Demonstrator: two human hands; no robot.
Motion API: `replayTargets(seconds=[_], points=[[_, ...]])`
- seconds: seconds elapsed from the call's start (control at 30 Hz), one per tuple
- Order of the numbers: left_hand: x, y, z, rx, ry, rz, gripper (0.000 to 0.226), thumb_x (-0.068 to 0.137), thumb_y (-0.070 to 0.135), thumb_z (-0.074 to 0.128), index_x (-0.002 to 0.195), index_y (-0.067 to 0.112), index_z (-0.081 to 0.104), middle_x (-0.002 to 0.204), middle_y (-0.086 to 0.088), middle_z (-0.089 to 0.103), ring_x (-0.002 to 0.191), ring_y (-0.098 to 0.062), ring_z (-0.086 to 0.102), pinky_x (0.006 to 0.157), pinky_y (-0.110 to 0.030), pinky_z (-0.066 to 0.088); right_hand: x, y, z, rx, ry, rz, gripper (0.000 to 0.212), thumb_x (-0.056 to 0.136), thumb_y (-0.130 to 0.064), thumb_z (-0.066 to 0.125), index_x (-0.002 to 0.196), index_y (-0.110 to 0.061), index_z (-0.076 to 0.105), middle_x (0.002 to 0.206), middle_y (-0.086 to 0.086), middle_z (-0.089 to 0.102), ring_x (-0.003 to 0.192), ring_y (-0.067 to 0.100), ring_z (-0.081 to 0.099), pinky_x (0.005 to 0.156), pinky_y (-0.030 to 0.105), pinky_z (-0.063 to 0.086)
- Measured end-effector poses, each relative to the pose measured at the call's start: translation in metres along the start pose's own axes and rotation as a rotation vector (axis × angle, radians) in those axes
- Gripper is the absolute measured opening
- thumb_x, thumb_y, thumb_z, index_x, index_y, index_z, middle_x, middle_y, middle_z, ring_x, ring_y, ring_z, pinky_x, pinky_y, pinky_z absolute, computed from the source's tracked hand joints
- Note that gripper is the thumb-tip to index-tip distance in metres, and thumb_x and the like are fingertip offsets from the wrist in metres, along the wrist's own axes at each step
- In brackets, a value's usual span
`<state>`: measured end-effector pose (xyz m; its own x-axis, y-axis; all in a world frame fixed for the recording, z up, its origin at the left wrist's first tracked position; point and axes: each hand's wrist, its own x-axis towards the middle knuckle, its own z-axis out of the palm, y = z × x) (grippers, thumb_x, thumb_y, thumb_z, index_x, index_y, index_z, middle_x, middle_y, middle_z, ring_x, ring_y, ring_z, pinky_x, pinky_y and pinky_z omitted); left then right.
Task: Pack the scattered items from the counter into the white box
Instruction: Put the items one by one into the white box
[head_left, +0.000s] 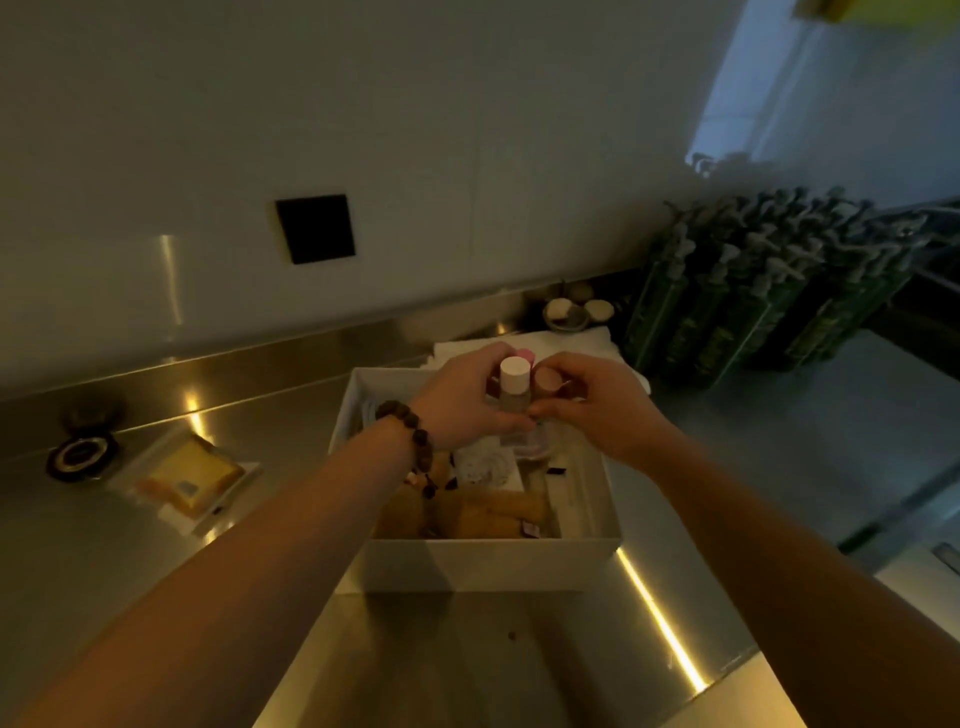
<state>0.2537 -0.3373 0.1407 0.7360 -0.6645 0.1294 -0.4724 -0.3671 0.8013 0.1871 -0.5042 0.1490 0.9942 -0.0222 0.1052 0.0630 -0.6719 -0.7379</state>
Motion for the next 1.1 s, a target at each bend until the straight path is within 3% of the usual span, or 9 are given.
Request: replayTargets(seconds=[0.17, 0.33, 0.4, 0.53, 0.63, 0.8, 0.93, 1.0, 1.1], points=[[0.013, -0.014, 0.009, 0.011, 0.045, -0.05, 0.053, 0.067, 0.024, 0.082, 0.11, 0.029, 0.052, 0.1, 0.023, 0.052, 0.09, 0.009, 0.05, 0.069, -0.001, 0.039, 0.013, 0.03, -0.01, -0.054, -0.04, 0.047, 0.024, 0.079, -0.017, 0.072, 0.097, -0.025, 0.058, 0.095, -0.009, 0.06, 0.09, 0.005, 0.056, 0.072, 0.017, 0.042], [0.02, -0.043, 0.004, 0.027, 0.043, -0.117, 0.053, 0.067, 0.024, 0.082, 0.109, 0.032, 0.05, 0.101, 0.024, 0.049, 0.096, -0.001, 0.048, 0.071, -0.008, 0.034, 0.038, 0.054, -0.001, -0.338, -0.096, 0.143, 0.027, 0.08, -0.017, 0.068, 0.105, -0.019, 0.059, 0.101, 0.002, 0.058, 0.094, 0.019, 0.055, 0.082, 0.034, 0.048], [0.024, -0.054, 0.001, 0.023, 0.04, -0.129, 0.055, 0.066, 0.025, 0.082, 0.11, 0.033, 0.05, 0.105, 0.02, 0.051, 0.1, -0.004, 0.048, 0.073, -0.011, 0.034, 0.048, 0.058, 0.006, -0.502, -0.121, 0.142, 0.027, 0.084, -0.025, 0.063, 0.111, -0.02, 0.058, 0.103, 0.004, 0.058, 0.095, 0.02, 0.052, 0.082, 0.035, 0.047], [0.036, -0.068, -0.001, -0.021, 0.02, -0.13, 0.055, 0.066, 0.023, 0.082, 0.11, 0.032, 0.051, 0.108, 0.016, 0.053, 0.103, -0.008, 0.05, 0.08, -0.019, 0.039, 0.063, 0.069, 0.019, -1.024, -0.157, -0.061, 0.025, 0.09, -0.039, 0.053, 0.107, -0.023, 0.06, 0.102, 0.002, 0.058, 0.097, 0.02, 0.043, 0.08, 0.033, 0.035], [0.047, -0.075, 0.001, -0.031, -0.011, -0.11, 0.055, 0.066, 0.022, 0.082, 0.11, 0.032, 0.052, 0.107, 0.018, 0.052, 0.101, -0.004, 0.049, 0.077, -0.013, 0.037, 0.064, 0.075, 0.027, -1.133, -0.133, -0.058, 0.025, 0.083, -0.044, 0.061, 0.099, -0.025, 0.063, 0.096, -0.001, 0.061, 0.092, 0.021, 0.041, 0.074, 0.035, 0.027], [0.054, -0.086, 0.012, -0.097, -0.09, -0.108, 0.058, 0.067, 0.022, 0.081, 0.116, 0.028, 0.051, 0.111, 0.014, 0.054, 0.102, -0.005, 0.051, 0.087, -0.025, 0.044, 0.067, 0.076, 0.035, -1.107, -0.109, 0.008, 0.025, 0.08, -0.04, 0.066, 0.1, -0.024, 0.065, 0.099, -0.001, 0.062, 0.097, 0.021, 0.042, 0.08, 0.036, 0.031], [0.051, -0.085, 0.015, -0.159, -0.104, -0.1, 0.055, 0.068, 0.022, 0.08, 0.114, 0.03, 0.05, 0.109, 0.013, 0.056, 0.098, -0.003, 0.054, 0.077, -0.019, 0.044, 0.058, 0.072, 0.027, -0.998, -0.069, 0.04, 0.033, 0.083, -0.036, 0.063, 0.114, -0.024, 0.06, 0.117, 0.001, 0.054, 0.108, 0.02, 0.041, 0.092, 0.033, 0.034], [0.051, -0.082, 0.014, -0.187, -0.132, -0.096, 0.055, 0.07, 0.022, 0.078, 0.115, 0.033, 0.049, 0.11, 0.015, 0.055, 0.099, -0.002, 0.053, 0.077, -0.016, 0.043, 0.05, 0.063, 0.019, -0.727, 0.041, 0.064, 0.038, 0.086, -0.03, 0.061, 0.123, -0.026, 0.055, 0.123, -0.001, 0.049, 0.11, 0.016, 0.042, 0.092, 0.026, 0.036], [0.051, -0.073, 0.016, -0.255, -0.222, -0.069, 0.053, 0.071, 0.022, 0.078, 0.118, 0.029, 0.052, 0.114, 0.013, 0.057, 0.105, -0.003, 0.054, 0.085, -0.021, 0.047, 0.04, 0.046, 0.014, -0.229, 0.094, 0.071, 0.039, 0.089, -0.022, 0.058, 0.125, -0.034, 0.054, 0.115, -0.011, 0.046, 0.095, 0.001, 0.048, 0.074, 0.01, 0.038]])
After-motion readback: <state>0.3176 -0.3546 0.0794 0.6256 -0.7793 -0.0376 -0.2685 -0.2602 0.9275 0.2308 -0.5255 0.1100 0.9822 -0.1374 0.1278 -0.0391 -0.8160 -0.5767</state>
